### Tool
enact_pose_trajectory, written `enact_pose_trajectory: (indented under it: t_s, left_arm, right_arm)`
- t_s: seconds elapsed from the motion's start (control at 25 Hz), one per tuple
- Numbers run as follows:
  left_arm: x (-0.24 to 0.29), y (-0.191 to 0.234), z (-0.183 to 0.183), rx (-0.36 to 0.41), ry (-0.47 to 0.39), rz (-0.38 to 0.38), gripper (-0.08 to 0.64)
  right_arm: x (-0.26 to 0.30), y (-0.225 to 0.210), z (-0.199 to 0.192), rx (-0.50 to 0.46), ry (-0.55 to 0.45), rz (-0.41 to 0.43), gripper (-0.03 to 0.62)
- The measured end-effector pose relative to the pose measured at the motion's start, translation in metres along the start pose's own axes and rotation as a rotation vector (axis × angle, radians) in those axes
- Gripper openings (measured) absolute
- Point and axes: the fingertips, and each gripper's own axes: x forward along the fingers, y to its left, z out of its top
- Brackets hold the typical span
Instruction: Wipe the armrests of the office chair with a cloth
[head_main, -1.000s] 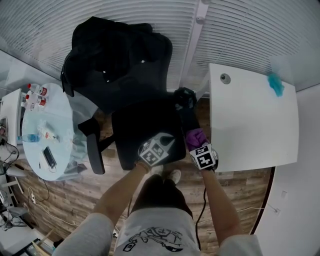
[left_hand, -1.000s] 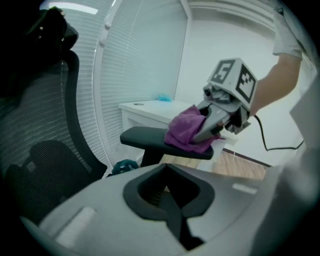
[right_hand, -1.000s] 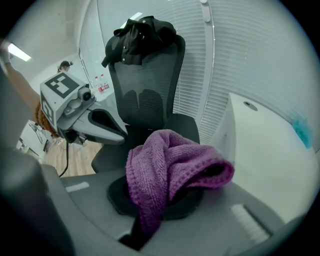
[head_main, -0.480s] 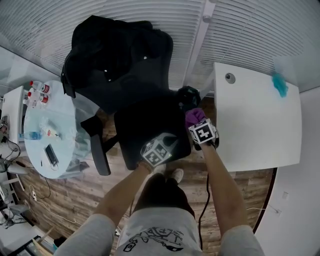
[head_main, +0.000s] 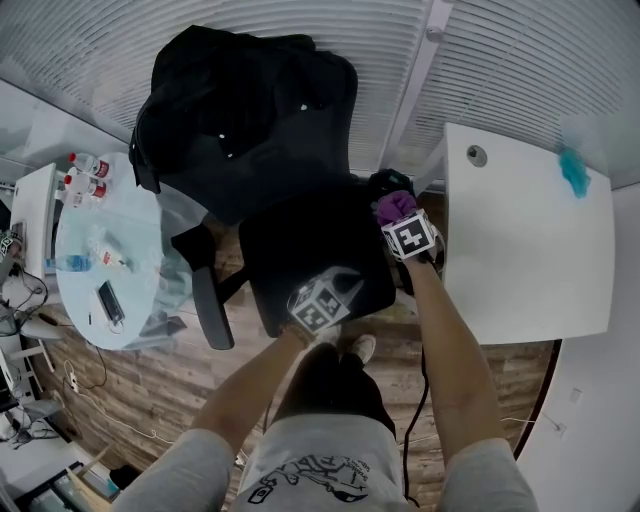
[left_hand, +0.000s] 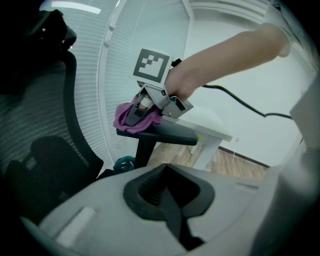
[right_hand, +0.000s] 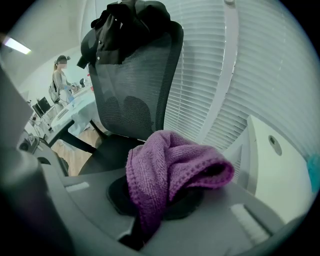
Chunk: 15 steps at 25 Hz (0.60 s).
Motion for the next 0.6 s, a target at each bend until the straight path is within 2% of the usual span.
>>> enact_pose_trajectory:
  t_s: [0.28,0.6]
  left_arm:
    - [-0.001,-0.002,0.002,0.004,0.003,0.002,0.000]
    - [0.003,-0.016,0.019,0.013,-0.024,-0.006,0.000]
  right_arm:
    - [-0.011,0.007,-0.022,0.014,-0.046,-0.038,0.031]
    - [-0.054,0.028,-0.090,0.074,-0.019,-0.069,0.031]
